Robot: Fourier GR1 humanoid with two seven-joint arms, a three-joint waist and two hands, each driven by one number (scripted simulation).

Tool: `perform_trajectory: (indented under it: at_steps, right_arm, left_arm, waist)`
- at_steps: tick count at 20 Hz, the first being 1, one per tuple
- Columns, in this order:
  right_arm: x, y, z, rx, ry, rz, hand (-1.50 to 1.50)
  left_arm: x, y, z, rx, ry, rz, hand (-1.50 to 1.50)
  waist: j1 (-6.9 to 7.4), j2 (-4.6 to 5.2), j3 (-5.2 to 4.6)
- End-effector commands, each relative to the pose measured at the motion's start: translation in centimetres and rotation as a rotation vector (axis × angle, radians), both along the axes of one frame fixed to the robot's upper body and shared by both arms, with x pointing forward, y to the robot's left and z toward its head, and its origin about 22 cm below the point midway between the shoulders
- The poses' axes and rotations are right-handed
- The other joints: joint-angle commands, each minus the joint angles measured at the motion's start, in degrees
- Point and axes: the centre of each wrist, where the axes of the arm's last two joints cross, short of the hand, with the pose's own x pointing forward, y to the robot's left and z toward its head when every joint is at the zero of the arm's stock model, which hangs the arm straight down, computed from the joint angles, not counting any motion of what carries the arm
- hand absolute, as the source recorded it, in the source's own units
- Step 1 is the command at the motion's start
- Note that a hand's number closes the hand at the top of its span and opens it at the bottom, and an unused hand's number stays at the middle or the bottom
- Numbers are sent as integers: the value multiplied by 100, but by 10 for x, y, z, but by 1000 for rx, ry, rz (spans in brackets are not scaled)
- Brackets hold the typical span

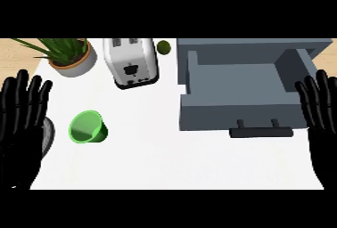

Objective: Pick up the cup, place it into the drawer and close the drawer

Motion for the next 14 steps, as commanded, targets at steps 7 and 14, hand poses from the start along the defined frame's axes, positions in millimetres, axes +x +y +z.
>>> perform_trajectory:
  at_steps: [7, 14]
  right_arm:
    - [-1, 4, -2, -41, 112, 100, -150]
    - [32, 30, 22, -26, 122, 131, -150]
  left_arm:
    - [9, 40, -31, -190, 232, -164, -150]
    - [31, 91, -44, -226, 267, -164, -150]
  waist:
    - [149, -26, -65]
    - [123, -38, -60]
